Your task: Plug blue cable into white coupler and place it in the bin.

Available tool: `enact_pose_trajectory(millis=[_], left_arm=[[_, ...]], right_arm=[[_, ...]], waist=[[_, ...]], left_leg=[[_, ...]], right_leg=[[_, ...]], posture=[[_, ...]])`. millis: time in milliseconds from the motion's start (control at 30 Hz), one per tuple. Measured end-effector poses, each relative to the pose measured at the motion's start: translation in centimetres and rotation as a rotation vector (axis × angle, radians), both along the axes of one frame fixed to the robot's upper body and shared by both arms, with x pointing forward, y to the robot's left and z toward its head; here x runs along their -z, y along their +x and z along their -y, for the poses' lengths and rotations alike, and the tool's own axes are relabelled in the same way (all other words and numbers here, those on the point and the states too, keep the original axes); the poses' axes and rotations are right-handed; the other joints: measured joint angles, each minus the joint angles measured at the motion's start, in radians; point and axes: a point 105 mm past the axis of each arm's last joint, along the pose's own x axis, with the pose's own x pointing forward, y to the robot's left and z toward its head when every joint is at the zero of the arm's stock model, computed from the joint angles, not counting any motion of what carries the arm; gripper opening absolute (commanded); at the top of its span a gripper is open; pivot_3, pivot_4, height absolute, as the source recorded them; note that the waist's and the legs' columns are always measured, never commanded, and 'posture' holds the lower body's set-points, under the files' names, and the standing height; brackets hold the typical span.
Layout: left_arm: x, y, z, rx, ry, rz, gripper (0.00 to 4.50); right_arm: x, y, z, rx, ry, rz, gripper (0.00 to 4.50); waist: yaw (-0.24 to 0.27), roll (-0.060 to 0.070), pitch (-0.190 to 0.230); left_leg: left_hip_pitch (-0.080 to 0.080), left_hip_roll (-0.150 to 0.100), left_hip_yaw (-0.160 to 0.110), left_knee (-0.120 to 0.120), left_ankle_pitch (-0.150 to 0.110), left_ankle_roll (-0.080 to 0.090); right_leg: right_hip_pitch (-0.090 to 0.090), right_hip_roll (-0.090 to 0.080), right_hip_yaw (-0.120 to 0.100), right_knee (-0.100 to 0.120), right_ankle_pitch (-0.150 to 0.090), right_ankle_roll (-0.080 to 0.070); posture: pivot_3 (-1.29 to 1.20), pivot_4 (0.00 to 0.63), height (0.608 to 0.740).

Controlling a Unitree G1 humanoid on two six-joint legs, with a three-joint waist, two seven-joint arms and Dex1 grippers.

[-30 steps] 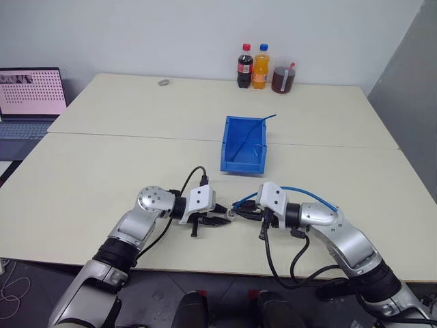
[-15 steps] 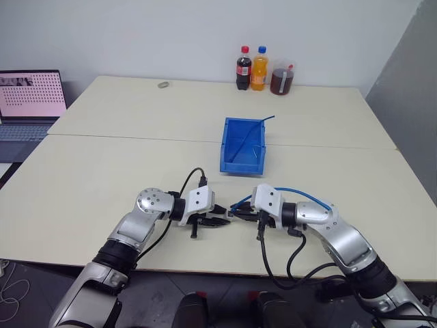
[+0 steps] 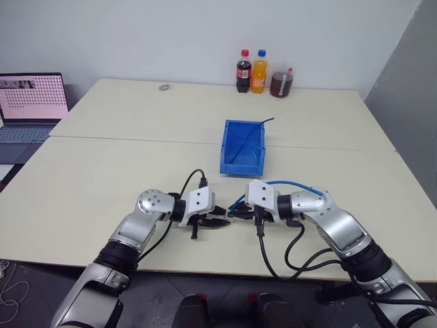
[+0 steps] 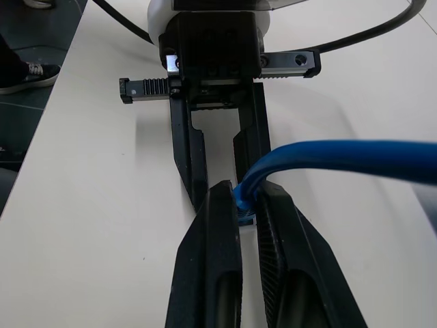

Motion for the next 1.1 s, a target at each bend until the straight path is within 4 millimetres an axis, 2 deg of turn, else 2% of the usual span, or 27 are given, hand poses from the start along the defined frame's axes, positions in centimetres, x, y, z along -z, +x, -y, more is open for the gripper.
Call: enact_pose_trajectory(millis=[33, 100, 167, 333, 467, 533, 567, 700, 767, 867, 933, 967, 1100], left_arm=[[0.0, 0.0, 0.0, -0.004, -0.003, 0.004, 0.77], [0.0, 0.1, -0.1, -0.018, -0.011, 0.008, 1.47], [0.5, 0.0, -0.2, -0.046, -0.009, -0.01, 1.8], [0.2, 0.2, -0.4, -0.089, -0.044, -0.01, 3.01], [-0.2, -0.5, -1.0, -0.093, -0.036, 0.001, 3.81], [-0.8, -0.4, -1.6, -0.134, -0.059, 0.009, 4.16], [-1.8, -0.1, -2.1, -0.182, -0.083, 0.029, 4.4], [-5.2, 1.4, -3.6, -0.348, -0.162, 0.132, 4.5], [-7.5, 2.5, -4.2, -0.481, -0.225, 0.214, 4.5], [-8.9, 3.0, -4.3, -0.553, -0.254, 0.241, 4.5], [-9.3, 3.0, -4.0, -0.577, -0.269, 0.231, 4.5], [-9.7, 3.0, -3.6, -0.585, -0.287, 0.219, 4.5], [-10.3, 3.2, -3.3, -0.597, -0.312, 0.19, 4.5]], right_arm=[[-0.1, 0.0, 0.0, 0.001, 0.008, 0.005, 0.05], [-0.2, 0.1, 0.0, 0.005, 0.03, 0.01, 0.04], [-0.5, 0.2, 0.2, 0.021, 0.051, 0.013, 0.04], [-0.8, 0.3, 0.7, 0.054, 0.084, 0.01, 0.04], [-2.1, 0.3, 1.1, 0.067, 0.117, 0.039, 0.04], [-3.0, 0.3, 1.4, 0.075, 0.142, 0.047, 0.04], [-3.6, 0.3, 1.8, 0.087, 0.16, 0.05, 0.04], [-6.0, 1.3, 3.1, 0.158, 0.248, 0.047, 0.04], [-8.9, 3.2, 4.0, 0.232, 0.327, 0.091, 0.04], [-11.3, 5.2, 4.2, 0.292, 0.396, 0.121, 0.04], [-11.9, 6.9, 3.9, 0.322, 0.416, 0.101, 0.04], [-12.0, 8.4, 3.8, 0.355, 0.417, 0.083, 0.04], [-11.6, 11.7, 3.4, 0.421, 0.379, 0.052, 0.04]], waist=[[0.0, 0.0, 0.0], [0.0, 0.0, 0.0], [0.0, 0.0, 0.001], [0.0, 0.0, 0.005], [0.0, 0.0, 0.008], [-0.002, 0.0, 0.011], [-0.001, 0.0, 0.013], [-0.001, 0.0, 0.02], [-0.002, 0.0, 0.023], [-0.006, -0.001, 0.024], [-0.008, -0.001, 0.025], [-0.01, -0.001, 0.026], [-0.014, -0.002, 0.028]], left_leg=[[0.0, 0.0, 0.0, 0.0, 0.0, 0.0], [0.0, 0.0, 0.0, 0.0, 0.0, 0.0], [0.0, 0.0, 0.0, 0.0, 0.0, 0.0], [-0.003, 0.0, 0.0, -0.001, 0.0, 0.0], [-0.004, 0.0, 0.0, -0.002, 0.0, 0.0], [-0.004, 0.001, 0.0, -0.004, 0.0, 0.0], [-0.004, 0.001, -0.001, -0.004, 0.0, 0.0], [-0.005, 0.001, -0.001, -0.003, 0.0, 0.0], [-0.005, 0.0, -0.001, -0.003, 0.0, 0.0], [-0.004, 0.0, -0.001, -0.003, 0.0, 0.0], [-0.004, 0.0, -0.001, -0.003, 0.0, 0.0], [-0.004, 0.0, -0.001, -0.003, 0.0, 0.0], [-0.005, 0.0, 0.0, -0.003, 0.0, 0.0]], right_leg=[[0.0, 0.0, 0.0, 0.0, 0.0, 0.0], [0.0, 0.0, 0.0, 0.0, 0.0, 0.0], [-0.001, 0.0, 0.0, 0.0, 0.0, 0.0], [-0.002, 0.0, 0.0, 0.0, 0.0, 0.0], [-0.003, 0.0, 0.0, 0.0, -0.002, -0.002], [-0.004, 0.0, -0.001, 0.0, -0.002, -0.002], [-0.004, 0.0, -0.002, 0.0, -0.002, -0.002], [-0.003, 0.0, -0.002, 0.0, -0.002, -0.002], [-0.003, 0.0, -0.002, 0.0, -0.001, -0.001], [-0.003, 0.0, -0.002, 0.0, -0.001, -0.001], [-0.003, 0.0, -0.002, 0.0, -0.001, -0.001], [-0.003, 0.0, -0.001, 0.0, -0.001, -0.001], [-0.004, 0.0, -0.001, 0.0, -0.001, -0.002]], posture=[[0.0, 0.15, 0.74], [0.0, 0.15, 0.74], [0.0, 0.15, 0.74], [0.0, 0.15, 0.74], [0.0, 0.15, 0.74], [0.0, 0.15, 0.74], [0.0, 0.15, 0.74], [0.0, 0.15, 0.74], [0.0, 0.15, 0.74], [0.0, 0.15, 0.74], [0.0, 0.15, 0.74], [0.0, 0.15, 0.74], [0.0, 0.15, 0.74]])
